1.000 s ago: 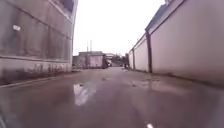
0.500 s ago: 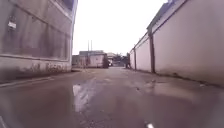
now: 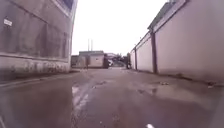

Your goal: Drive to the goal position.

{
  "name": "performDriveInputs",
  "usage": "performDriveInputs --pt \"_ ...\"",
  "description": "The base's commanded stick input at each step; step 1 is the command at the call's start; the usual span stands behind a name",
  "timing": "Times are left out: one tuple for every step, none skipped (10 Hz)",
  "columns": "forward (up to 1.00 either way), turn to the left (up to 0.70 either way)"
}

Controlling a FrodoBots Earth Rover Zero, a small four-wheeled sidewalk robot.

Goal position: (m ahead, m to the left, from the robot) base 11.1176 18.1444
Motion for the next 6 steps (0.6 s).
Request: performDriveInputs --pt "0.70 0.00" --pt "0.70 0.00" --pt "0.70 0.00" --pt "0.70 0.00" --pt "0.70 0.00" --pt "0.70 0.00"
